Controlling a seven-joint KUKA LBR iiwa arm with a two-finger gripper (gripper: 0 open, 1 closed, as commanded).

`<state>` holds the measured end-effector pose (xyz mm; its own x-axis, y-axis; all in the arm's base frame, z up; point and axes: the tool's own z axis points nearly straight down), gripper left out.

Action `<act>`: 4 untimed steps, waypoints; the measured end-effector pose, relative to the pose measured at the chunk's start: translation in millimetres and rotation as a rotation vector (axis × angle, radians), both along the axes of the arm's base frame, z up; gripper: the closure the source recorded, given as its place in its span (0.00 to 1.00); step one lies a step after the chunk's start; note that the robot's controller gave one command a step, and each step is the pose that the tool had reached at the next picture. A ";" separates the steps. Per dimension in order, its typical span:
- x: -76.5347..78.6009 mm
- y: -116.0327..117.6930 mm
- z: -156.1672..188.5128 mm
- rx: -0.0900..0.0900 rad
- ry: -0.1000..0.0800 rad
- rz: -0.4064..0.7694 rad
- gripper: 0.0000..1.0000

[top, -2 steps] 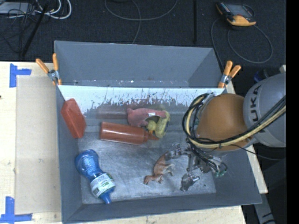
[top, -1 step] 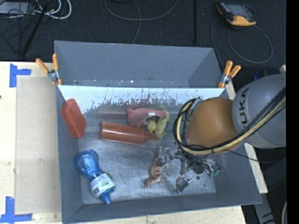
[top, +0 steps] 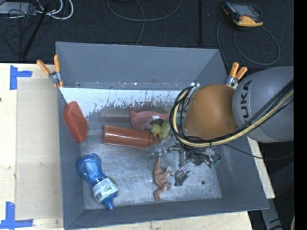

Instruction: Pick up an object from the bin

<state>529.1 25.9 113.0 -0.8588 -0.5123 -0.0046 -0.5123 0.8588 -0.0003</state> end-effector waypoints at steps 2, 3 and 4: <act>9.4 12.2 -40.6 0.001 0.008 0.453 1.00; 9.4 12.1 -40.6 0.001 0.008 0.453 1.00; 9.0 12.3 -39.0 0.001 0.008 0.453 1.00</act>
Offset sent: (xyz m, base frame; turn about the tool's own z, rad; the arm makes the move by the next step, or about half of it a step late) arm 0.0095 0.0087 -0.0430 -0.4543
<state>538.2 38.1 74.0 -0.5481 -0.8364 0.0000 -0.8364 0.5481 0.0060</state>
